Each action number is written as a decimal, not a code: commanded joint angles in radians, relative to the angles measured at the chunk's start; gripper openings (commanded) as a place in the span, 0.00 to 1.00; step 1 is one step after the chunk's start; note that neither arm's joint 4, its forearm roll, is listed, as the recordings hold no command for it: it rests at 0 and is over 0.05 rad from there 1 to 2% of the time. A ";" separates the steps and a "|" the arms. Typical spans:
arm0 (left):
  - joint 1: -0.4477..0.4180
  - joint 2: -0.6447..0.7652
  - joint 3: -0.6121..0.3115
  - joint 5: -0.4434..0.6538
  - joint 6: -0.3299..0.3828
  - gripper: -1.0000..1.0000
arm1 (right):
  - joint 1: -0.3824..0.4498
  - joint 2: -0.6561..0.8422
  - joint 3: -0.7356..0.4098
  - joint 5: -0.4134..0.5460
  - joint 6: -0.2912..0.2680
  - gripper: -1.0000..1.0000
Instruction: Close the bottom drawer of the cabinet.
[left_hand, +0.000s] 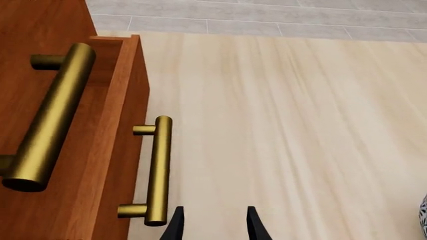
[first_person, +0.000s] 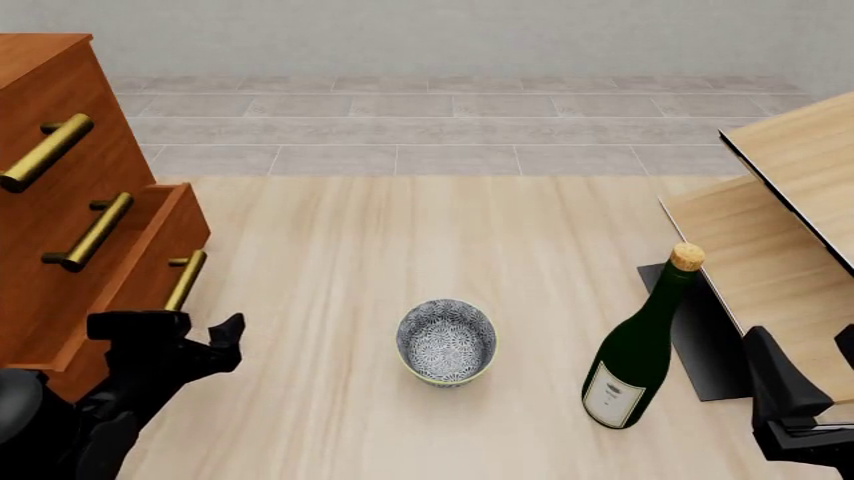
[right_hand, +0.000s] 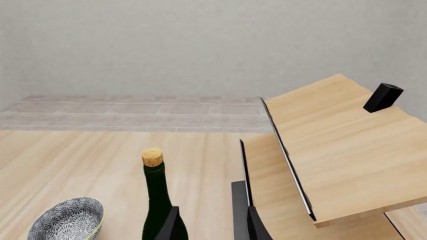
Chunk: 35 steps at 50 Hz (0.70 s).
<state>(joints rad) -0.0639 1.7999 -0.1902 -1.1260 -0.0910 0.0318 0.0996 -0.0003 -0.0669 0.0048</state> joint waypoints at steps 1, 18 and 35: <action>0.062 0.024 -0.025 -0.006 0.034 1.00 | 0.002 -0.003 0.000 0.003 -0.001 1.00; 0.099 0.041 -0.027 -0.024 0.068 1.00 | 0.001 0.003 0.000 -0.003 -0.003 1.00; 0.134 0.047 -0.020 -0.045 0.101 1.00 | 0.003 -0.008 0.000 0.006 -0.005 1.00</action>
<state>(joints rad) 0.0343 1.8420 -0.2002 -1.1655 -0.0136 0.0338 0.0932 -0.0004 -0.0622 0.0007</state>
